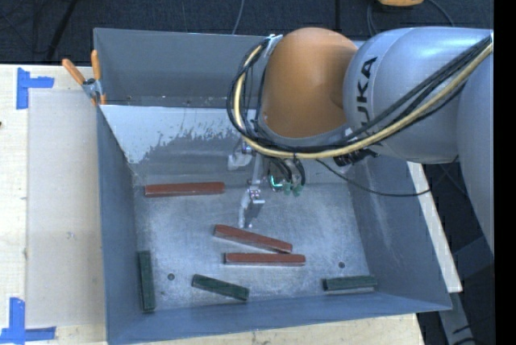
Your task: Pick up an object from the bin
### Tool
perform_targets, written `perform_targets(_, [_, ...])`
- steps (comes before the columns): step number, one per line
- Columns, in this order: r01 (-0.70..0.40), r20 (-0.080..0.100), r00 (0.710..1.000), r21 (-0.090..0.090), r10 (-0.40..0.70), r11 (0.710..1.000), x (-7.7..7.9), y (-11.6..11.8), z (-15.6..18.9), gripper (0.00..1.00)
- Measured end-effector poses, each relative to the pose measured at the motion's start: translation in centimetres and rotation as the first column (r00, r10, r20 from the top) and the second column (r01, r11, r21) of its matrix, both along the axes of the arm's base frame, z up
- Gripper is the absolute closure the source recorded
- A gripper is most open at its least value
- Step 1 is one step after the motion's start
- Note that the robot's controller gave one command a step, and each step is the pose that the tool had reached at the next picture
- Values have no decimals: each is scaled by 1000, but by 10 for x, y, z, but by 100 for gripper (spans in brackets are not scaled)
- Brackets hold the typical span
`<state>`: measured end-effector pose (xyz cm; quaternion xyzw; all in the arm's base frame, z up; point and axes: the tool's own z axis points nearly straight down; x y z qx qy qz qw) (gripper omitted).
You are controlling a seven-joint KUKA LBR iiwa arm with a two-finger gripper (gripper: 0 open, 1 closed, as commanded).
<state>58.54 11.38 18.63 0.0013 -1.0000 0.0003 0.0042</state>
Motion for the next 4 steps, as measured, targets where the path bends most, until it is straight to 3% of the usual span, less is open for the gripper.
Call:
perform_targets(1, [2, 8, 1000, 1, -2, 1000, 2, 0, 4, 0])
perform_targets(2, [-55, 14, 998, 2, 55, 999, -9, -13, -33, 0])
perform_targets(3, [-196, 23, 980, 3, 196, 981, -46, -30, -110, 100])
perform_targets(4, [-196, 23, 980, 3, 196, 981, -46, -30, -110, 100])
